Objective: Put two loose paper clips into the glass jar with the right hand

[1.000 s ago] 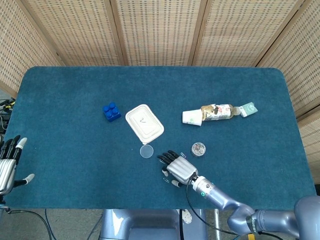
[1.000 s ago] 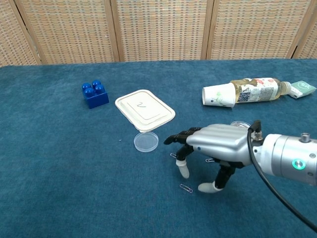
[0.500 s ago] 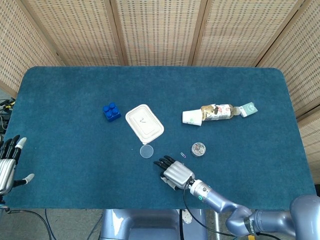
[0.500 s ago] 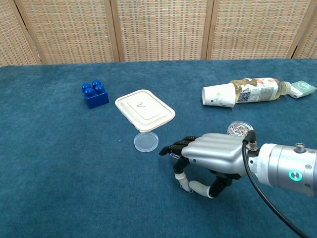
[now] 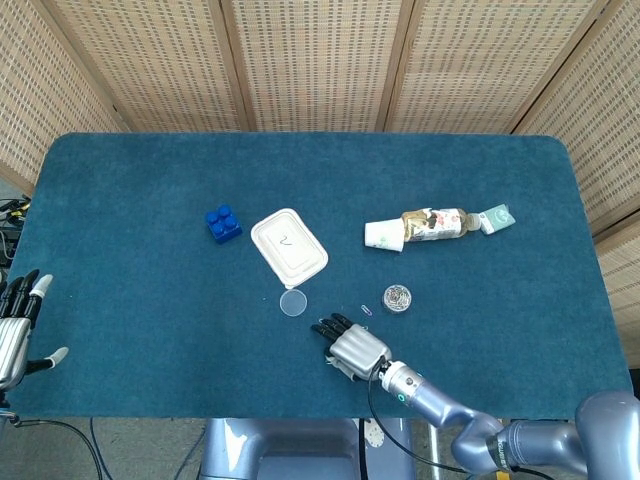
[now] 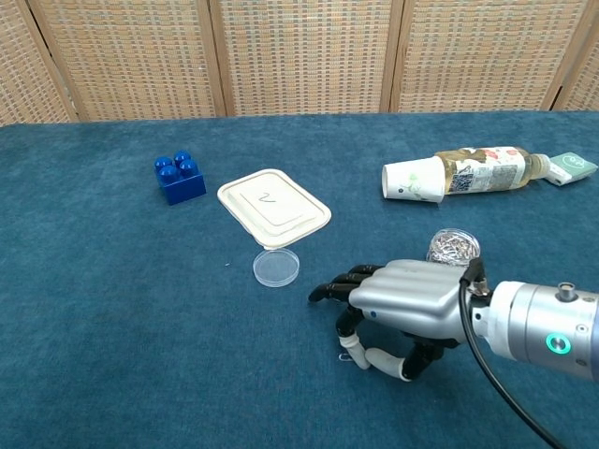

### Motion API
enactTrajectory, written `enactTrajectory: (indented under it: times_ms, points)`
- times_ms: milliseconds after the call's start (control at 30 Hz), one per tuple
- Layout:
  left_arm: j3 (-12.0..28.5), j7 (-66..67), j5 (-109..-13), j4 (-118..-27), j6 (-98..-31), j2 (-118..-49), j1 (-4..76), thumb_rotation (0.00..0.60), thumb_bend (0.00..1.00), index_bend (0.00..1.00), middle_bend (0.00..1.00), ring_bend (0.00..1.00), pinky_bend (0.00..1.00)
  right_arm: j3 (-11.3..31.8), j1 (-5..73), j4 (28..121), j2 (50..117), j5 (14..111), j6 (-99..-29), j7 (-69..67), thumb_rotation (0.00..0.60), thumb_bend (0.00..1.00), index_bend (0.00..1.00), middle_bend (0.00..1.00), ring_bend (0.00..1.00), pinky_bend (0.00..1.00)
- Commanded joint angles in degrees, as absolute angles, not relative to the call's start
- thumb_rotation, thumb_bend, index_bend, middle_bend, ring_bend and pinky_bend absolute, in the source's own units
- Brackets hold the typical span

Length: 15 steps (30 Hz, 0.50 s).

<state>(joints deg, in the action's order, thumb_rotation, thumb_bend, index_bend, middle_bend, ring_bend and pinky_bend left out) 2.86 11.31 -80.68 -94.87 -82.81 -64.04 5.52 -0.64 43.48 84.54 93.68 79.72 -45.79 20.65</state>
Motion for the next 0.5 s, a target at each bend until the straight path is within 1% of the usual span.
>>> enactTrajectory:
  times_ms: [33,267,500]
  points:
    - [2.86,11.26,-80.66,-94.82,-82.78,-64.02,5.53,0.600,0.00,0.00,0.00,0.00,0.00,-0.63,43.23,83.84,93.67,79.59,-46.39,21.55,0.600,0.56,0.54,0.04,0.00,0.00]
    - [2.87,11.42,-80.63,-94.81,-82.75,-64.07,5.58,0.600,0.00,0.00,0.00,0.00,0.00,-0.07,42.60,82.84,93.05,79.18,-47.94,22.25,0.600,0.56,0.54,0.04,0.00,0.00]
    - [2.80,11.70,-80.60,-94.74,-82.68,-64.26,5.60,0.600,0.00,0.00,0.00,0.00,0.00,0.76,42.32,84.21,91.95,79.52,-49.09,20.42,0.600,0.56,0.54,0.04,0.00,0.00]
